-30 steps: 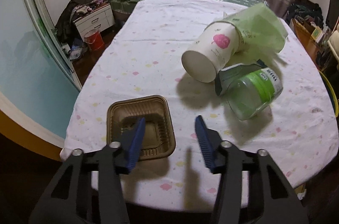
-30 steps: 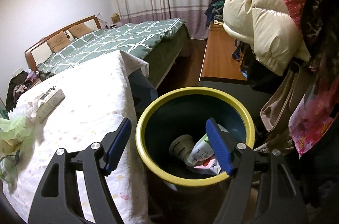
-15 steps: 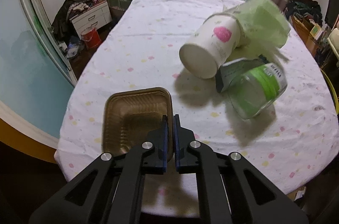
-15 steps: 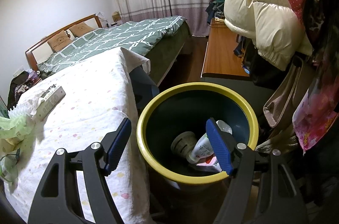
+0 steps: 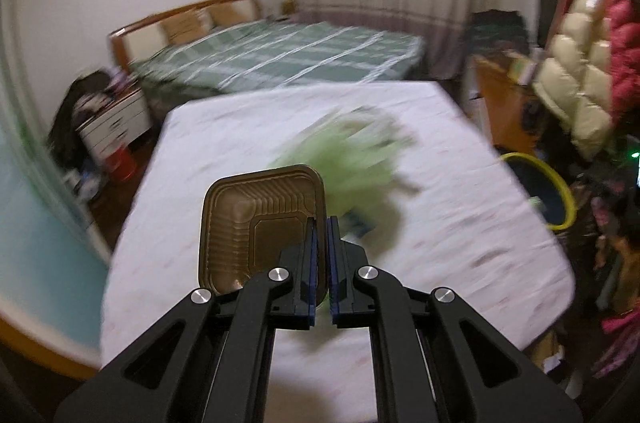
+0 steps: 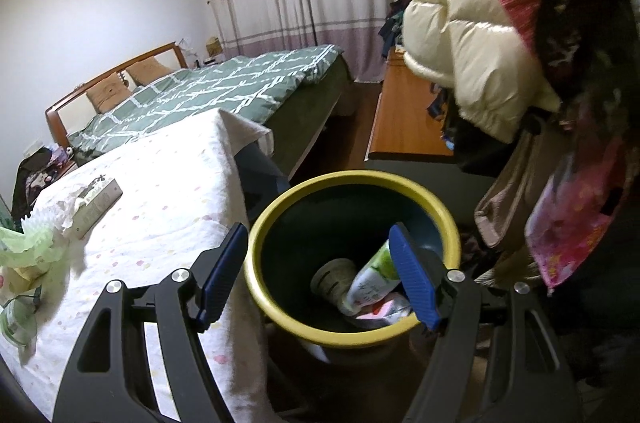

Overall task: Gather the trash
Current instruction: 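Carry the brown tray over the yellow bin and open the left gripper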

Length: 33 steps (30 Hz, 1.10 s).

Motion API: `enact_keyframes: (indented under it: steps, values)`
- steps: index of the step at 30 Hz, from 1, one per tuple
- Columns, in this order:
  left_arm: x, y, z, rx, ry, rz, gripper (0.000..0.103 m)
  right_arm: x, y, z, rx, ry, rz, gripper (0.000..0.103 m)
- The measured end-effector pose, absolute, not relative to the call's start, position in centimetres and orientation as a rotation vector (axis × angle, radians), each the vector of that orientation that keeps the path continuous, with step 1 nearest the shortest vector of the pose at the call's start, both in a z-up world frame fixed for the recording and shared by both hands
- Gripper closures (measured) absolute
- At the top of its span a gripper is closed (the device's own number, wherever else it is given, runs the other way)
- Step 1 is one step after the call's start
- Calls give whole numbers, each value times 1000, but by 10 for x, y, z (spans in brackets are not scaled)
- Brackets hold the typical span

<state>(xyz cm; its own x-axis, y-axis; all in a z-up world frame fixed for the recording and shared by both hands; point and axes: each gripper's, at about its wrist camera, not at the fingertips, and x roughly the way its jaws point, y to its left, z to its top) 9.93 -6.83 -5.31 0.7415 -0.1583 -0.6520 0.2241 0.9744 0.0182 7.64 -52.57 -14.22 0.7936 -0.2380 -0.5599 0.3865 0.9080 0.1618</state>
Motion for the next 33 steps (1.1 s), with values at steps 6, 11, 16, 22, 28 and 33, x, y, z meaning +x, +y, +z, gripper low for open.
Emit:
enact_keyframes:
  steps: [6,11,16,22,28,33]
  values:
    - [132,-179,-50,169,706,-463,98,48,-547,-135,286,536,-399,34]
    - [165,-280,-70,201,776,-659,98,29,-563,-136,291,531,-449,34]
    - [180,-362,-85,254,791,-749,98,16,-575,-139,303,533,-479,34]
    - [201,-438,-114,295,860,-821,98,9,-584,-147,306,553,-492,34]
    - [213,-475,-139,331,911,-837,98,9,-588,-155,317,575,-489,34]
    - [224,-486,-157,333,960,-819,98,10,-589,-160,323,586,-493,34]
